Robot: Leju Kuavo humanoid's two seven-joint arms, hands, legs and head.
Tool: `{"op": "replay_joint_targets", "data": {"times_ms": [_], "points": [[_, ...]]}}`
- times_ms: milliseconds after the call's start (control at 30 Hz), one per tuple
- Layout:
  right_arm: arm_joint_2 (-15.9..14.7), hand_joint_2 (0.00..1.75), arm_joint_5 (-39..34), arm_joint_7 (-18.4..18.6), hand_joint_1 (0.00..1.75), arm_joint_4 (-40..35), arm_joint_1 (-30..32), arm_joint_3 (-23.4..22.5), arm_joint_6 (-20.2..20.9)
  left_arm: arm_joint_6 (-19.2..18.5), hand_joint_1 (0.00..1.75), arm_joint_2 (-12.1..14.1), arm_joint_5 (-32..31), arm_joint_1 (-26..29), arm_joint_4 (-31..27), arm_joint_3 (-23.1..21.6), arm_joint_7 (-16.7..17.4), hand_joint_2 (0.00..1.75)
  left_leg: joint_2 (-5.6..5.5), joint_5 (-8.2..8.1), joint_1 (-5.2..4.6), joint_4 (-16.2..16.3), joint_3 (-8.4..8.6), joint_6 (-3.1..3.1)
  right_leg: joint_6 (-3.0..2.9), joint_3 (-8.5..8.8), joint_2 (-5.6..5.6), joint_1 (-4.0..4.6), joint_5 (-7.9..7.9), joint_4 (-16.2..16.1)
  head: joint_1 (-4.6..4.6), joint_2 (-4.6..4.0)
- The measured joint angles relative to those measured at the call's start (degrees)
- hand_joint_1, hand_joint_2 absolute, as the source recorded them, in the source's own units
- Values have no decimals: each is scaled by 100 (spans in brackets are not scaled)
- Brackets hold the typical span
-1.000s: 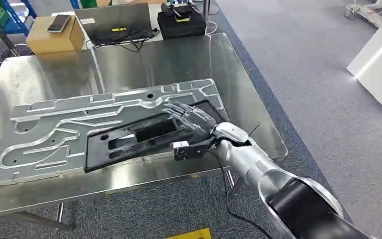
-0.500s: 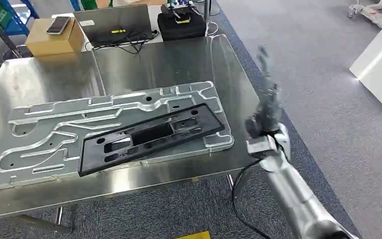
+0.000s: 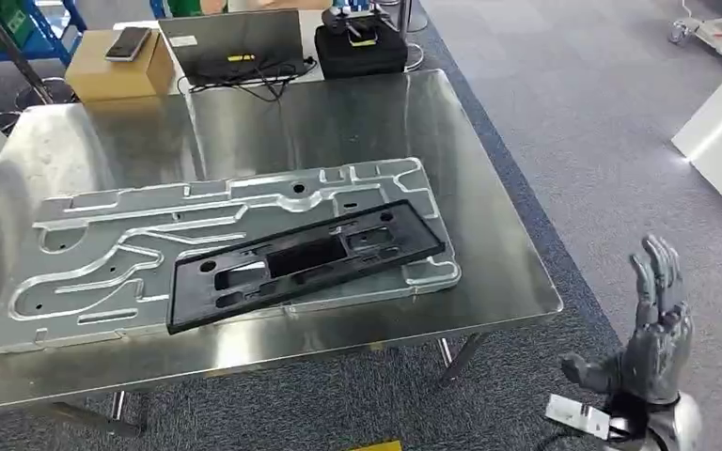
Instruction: Take the parts from the cabinet and place them on the table.
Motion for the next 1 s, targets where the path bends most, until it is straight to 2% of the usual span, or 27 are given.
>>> {"op": "replay_joint_targets", "data": {"times_ms": [67, 100, 133, 167, 200, 233, 267, 300, 333, 367, 433, 467, 500, 600, 633, 667, 700, 733, 767, 800, 833, 867, 900, 933, 967, 1000], "points": [[272, 0, 237, 0, 0, 305, 167, -720, 312, 0, 0, -9, 0, 2, 0, 0, 24, 0, 14, 12, 7, -22, 11, -52, -36, -12, 21, 15, 5, 17, 0, 0], [418, 0, 380, 0, 0, 481, 233, -1069, 459, 0, 0, -11, -2, 1, 0, 0, 24, 0, 12, 18, -11, -21, 6, -87, -81, -10, 15, -17, 33, -23, 0, 0], [537, 0, 565, 0, 0, 635, 252, -1321, 614, -4, 0, -13, -2, -5, 0, 0, 29, 0, 30, -62, 14, 47, -5, -112, -132, -12, -16, -52, 75, -58, 2, 0], [660, 0, 766, 0, 0, 895, 202, -1617, 754, -13, 0, -20, 2, 1, 0, 0, 24, 0, 64, -289, 11, 234, -69, -135, -174, -35, -15, -49, 99, -68, 0, 0], [761, 0, 920, -2, 0, 1207, 139, -1862, 916, -26, 0, -22, -5, 1, 0, 0, 22, 0, 69, -558, 21, 562, -176, -144, -200, -61, -17, -47, 117, -68, 0, 0], [855, 0, 1066, -2, 0, 1678, 44, -2164, 1104, -37, 0, -22, -2, -3, -2, 0, 20, 0, 72, -865, 27, 1044, -334, -163, -211, -97, -19, -39, 146, -67, 0, 0], [920, 0, 1160, 0, 0, 2118, -22, -2437, 1169, -53, 0, -22, 0, -4, 0, 0, 9, 0, 73, -1073, 29, 1437, -450, -176, -206, -137, -26, -37, 171, -63, 0, 0], [967, 0, 1256, 0, 0, 2581, -79, -2695, 1158, -68, 0, -28, 0, 1, 0, 0, 0, 0, 77, -1162, 34, 1659, -479, -188, -195, -171, -36, -35, 203, -61, 0, 0], [987, 0, 1346, 0, 0, 3184, -160, -2957, 1103, -81, 0, -35, 0, 17, -2, 0, -17, 0, 83, -1102, 43, 1590, -365, -189, -183, -212, -50, -35, 238, -58, 0, 0], [986, 0, 1406, -2, 0, 3737, -243, -3170, 1017, -87, 0, -37, 0, 35, -2, 0, -37, 0, 88, -937, 50, 1248, -118, -183, -170, -250, -52, -35, 269, -49, -2, 0], [989, 0, 1480, 0, 0, 4802, -413, -3607, 864, -94, 0, -44, 0, 45, -2, -2, -76, 0, 88, -570, 56, 152, 581, -150, -128, -329, -49, -38, 329, -12, 0, 0], [995, 0, 1495, -2, 0, 5105, -443, -3737, 814, -94, 0, -44, 0, 30, -2, 0, -83, 0, 82, -645, 47, -200, 728, -120, -97, -346, -50, -34, 356, 20, -2, 0], [1002, 0, 1506, -2, 0, 5435, -484, -3835, 758, -94, 0, -44, 0, 38, 0, 0, -91, 0, 82, -543, 1, -185, 715, -90, -56, -345, -46, -23, 383, 17, 4, 0], [989, 0, 1577, 7, 0, 6145, -642, -4094, 753, -94, 0, -46, -4, 52, 0, -2, -94, 0, 96, -440, -28, -167, 677, 15, 73, -332, -17, -43, 529, -55, 0, 0], [971, 0, 1690, 48, 0, 6353, -684, -4179, 837, -94, 0, -50, 2, 49, 0, -2, -92, 0, 122, -331, 24, -229, 637, 63, 105, -361, -2, -67, 528, -43, 0, 0], [960, 0, 1846, 173, 0, 6605, -726, -4277, 913, -92, 0, -57, 2, 35, 0, -2, -89, 0, 154, -270, 14, -235, 572, 101, 122, -412, 5, -69, 277, 65, 0, 0], [919, 0, 2060, 431, 0, 6947, -798, -4381, 989, -87, 0, -57, 2, 37, 0, -2, -83, 0, 155, -210, 14, -235, 493, 144, 134, -509, 8, -74, -114, 372, 2, 0], [895, 0, 2213, 732, 0, 7250, -870, -4454, 1112, -87, 0, -59, 2, 54, 0, -2, -83, 0, 164, -155, 10, -234, 414, 143, 153, -614, 6, -74, -482, 803, 0, 0], [873, 0, 2338, 1063, 0, 7585, -927, -4519, 1320, -92, 0, -61, 2, 66, 0, -2, -81, 0, 177, -98, 0, -227, 332, 149, 168, -700, 6, -73, -754, 1244, 0, 0], [871, 0, 2405, 1394, 0, 7868, -977, -4557, 1580, -101, 0, -61, 2, 75, 0, -4, -81, 0, 182, -46, -6, -209, 254, 143, 176, -720, 6, -72, -861, 1561, 0, 0], [875, 0, 2433, 1768, 0, 8115, -1031, -4592, 1924, -103, 0, -61, 2, 82, 0, -13, -70, 0, 184, 2, -7, -186, 178, 134, 180, -638, 4, -73, -791, 1638, 0, 0], [884, 0, 2444, 2205, 0, 8384, -1084, -4644, 2407, -101, 0, -68, 2, 82, 0, -24, -39, 0, 185, 47, -6, -149, 86, 116, 175, -443, 4, -74, -600, 1489, 0, 0], [899, 0, 2462, 2517, 0, 8554, -1122, -4675, 2805, -96, 0, -77, 2, 79, 0, -37, 0, 0, 185, 77, -3, -108, 6, 100, 165, -158, 3, -75, -402, 1150, 0, 0], [921, 0, 2505, 2790, 0, 8701, -1166, -4696, 3160, -90, 0, -83, 0, 72, -2, -67, 48, 0, 185, 107, -2, -70, -68, 76, 146, 224, 3, -75, -269, 628, 0, 0], [938, 0, 2553, 2971, 0, 8814, -1227, -4703, 3368, -87, 0, -90, 2, 58, -2, -105, 83, 0, 189, 137, -3, -22, -112, 45, 112, 564, 6, -71, -384, 101, 0, 0], [947, 0, 2599, 3071, 0, 8903, -1285, -4705, 3462, -83, 0, -94, 2, 51, -2, -155, 114, 0, 190, 171, -24, 4, -161, 5, 65, 693, 13, -16, -487, -183, 0, 0]]}}
